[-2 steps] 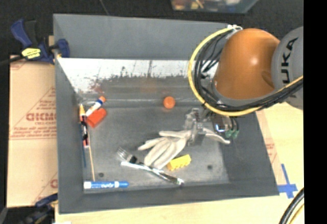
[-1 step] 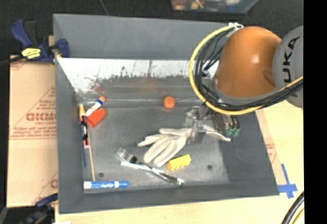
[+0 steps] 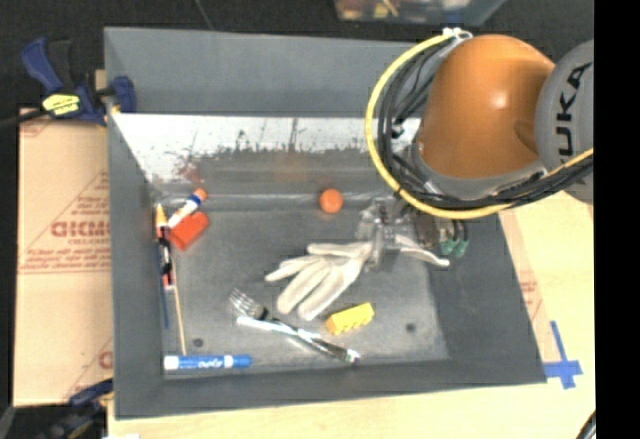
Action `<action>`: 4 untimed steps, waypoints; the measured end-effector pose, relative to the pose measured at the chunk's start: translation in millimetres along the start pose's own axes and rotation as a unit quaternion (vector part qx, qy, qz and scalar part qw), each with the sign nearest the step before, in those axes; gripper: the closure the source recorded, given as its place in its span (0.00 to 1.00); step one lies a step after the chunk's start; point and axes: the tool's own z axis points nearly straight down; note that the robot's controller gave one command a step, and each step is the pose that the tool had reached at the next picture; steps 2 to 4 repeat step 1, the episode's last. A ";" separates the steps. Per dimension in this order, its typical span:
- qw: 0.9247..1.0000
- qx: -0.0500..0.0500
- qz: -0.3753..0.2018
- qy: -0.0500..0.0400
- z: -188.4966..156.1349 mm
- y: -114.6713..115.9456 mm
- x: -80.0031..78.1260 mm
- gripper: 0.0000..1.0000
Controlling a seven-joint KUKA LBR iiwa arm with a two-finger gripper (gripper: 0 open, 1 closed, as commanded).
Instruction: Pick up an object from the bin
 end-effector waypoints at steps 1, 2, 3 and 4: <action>1.000 0.000 0.019 0.001 -0.3 -8.3 5.4 1.00; 1.000 0.000 0.019 0.001 -0.3 -8.3 5.4 1.00; 1.000 0.000 0.019 0.001 -0.3 -8.3 5.4 1.00; 1.000 0.000 0.019 0.001 -0.3 -8.3 5.4 1.00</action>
Offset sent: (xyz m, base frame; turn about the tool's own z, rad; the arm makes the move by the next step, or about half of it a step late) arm 0.0000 0.0000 0.0000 0.0000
